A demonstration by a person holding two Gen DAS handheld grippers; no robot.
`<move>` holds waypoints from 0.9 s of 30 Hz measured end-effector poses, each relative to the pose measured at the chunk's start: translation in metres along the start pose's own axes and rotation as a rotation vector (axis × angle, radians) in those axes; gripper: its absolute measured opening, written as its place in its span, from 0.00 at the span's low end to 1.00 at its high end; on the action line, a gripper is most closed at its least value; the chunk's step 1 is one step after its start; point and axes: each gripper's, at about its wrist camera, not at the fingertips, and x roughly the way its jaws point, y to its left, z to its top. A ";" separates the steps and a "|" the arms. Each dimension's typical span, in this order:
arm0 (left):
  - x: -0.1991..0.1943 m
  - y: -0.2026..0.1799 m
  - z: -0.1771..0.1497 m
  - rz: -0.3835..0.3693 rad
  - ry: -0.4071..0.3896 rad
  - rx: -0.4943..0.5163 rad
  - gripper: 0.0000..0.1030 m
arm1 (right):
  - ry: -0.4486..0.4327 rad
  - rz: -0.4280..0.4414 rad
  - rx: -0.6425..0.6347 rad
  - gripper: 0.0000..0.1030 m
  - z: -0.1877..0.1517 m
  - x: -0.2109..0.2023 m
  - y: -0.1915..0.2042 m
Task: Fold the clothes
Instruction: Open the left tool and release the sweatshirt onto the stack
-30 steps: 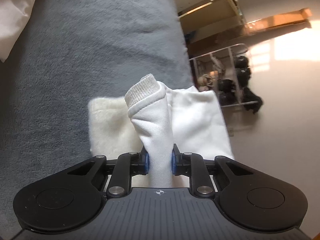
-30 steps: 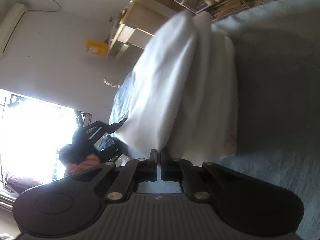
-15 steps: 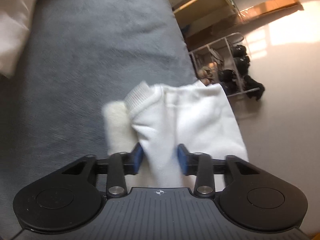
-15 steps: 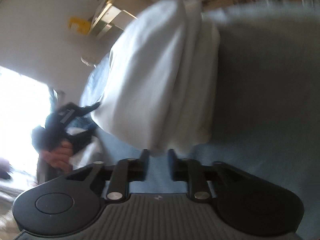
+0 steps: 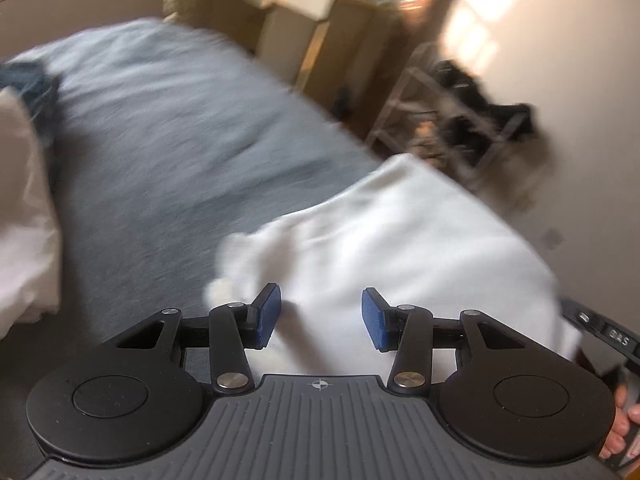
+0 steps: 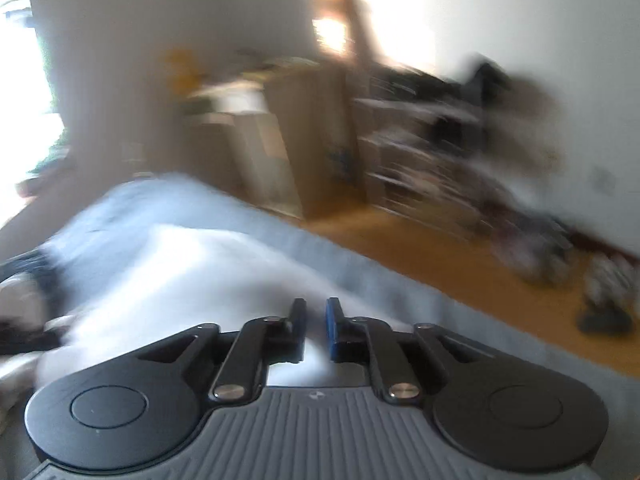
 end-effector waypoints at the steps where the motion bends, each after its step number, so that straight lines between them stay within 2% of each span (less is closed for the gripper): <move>1: -0.002 0.005 0.002 -0.002 -0.004 -0.015 0.43 | -0.001 -0.024 0.036 0.10 0.001 0.003 -0.008; 4: -0.013 0.008 0.008 -0.008 -0.038 0.014 0.44 | -0.059 0.010 0.028 0.10 0.002 -0.019 -0.010; 6: -0.009 0.006 0.010 0.022 -0.028 0.057 0.44 | -0.078 0.097 0.006 0.10 0.000 -0.033 -0.004; 8: 0.004 0.009 0.012 0.087 -0.002 0.069 0.44 | -0.052 0.148 -0.011 0.10 -0.005 -0.031 0.002; 9: 0.009 0.015 0.013 0.123 0.002 0.052 0.45 | -0.035 0.141 -0.014 0.10 -0.008 -0.027 0.002; 12: 0.005 0.033 0.019 0.190 -0.010 -0.039 0.46 | -0.007 0.005 0.123 0.12 -0.013 -0.026 -0.016; 14: -0.012 0.040 0.026 0.237 -0.054 -0.069 0.46 | 0.005 -0.059 0.196 0.12 -0.016 -0.032 -0.023; 19: -0.072 0.068 0.031 0.299 -0.128 -0.128 0.46 | 0.023 0.029 0.086 0.13 -0.022 -0.074 0.021; 21: -0.102 0.073 0.026 0.296 -0.151 -0.125 0.46 | 0.043 0.107 0.032 0.14 -0.028 -0.080 0.045; 23: -0.131 0.074 0.017 0.274 -0.163 -0.108 0.51 | 0.074 0.140 0.008 0.17 -0.040 -0.092 0.064; 26: -0.175 0.073 0.000 0.228 -0.160 -0.071 0.61 | 0.159 0.158 0.009 0.18 -0.068 -0.110 0.086; 27: -0.189 0.072 -0.006 0.213 -0.155 -0.055 0.64 | 0.197 0.140 0.005 0.18 -0.078 -0.116 0.092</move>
